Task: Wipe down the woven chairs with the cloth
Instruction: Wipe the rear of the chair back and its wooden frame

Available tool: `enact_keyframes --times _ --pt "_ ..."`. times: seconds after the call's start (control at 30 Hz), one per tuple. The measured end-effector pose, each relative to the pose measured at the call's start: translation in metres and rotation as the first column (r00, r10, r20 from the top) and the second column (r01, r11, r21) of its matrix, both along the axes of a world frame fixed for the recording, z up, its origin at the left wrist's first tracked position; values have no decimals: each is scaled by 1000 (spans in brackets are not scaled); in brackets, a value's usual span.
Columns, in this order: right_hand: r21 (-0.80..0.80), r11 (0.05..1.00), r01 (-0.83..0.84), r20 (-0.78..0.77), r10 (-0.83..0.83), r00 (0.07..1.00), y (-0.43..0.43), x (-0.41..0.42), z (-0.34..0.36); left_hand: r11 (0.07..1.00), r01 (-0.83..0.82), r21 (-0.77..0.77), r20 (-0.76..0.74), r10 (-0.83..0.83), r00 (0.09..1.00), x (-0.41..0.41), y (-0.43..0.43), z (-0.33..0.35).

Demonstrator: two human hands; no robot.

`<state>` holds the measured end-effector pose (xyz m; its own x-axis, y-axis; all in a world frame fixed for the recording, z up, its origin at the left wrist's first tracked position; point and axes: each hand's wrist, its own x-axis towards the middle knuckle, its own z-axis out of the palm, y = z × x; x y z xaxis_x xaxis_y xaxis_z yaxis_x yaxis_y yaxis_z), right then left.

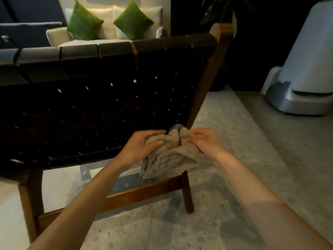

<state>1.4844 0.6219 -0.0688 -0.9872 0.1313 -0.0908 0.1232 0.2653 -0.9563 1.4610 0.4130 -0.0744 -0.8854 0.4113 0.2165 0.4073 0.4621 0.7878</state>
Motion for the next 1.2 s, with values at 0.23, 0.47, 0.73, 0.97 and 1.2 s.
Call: enact_keyframes --times 0.23,0.47,0.73,0.97,1.2 --pt "535 613 582 -458 -369 809 18 9 36 901 -427 71 -399 418 816 -1 5 17" --pt "-55 834 549 -604 -465 647 12 -4 69 746 -405 529 -91 524 847 -3 56 52" --pt "-391 908 149 -730 -405 550 11 -15 101 728 -19 686 -173 188 967 0 117 83" --pt "-297 952 78 -743 -282 608 -1 -30 91 832 -57 552 -352 294 889 -7 135 69" --pt "-224 959 172 -780 -283 559 -1 -45 69 833 -213 510 -490 485 724 -23 146 57"
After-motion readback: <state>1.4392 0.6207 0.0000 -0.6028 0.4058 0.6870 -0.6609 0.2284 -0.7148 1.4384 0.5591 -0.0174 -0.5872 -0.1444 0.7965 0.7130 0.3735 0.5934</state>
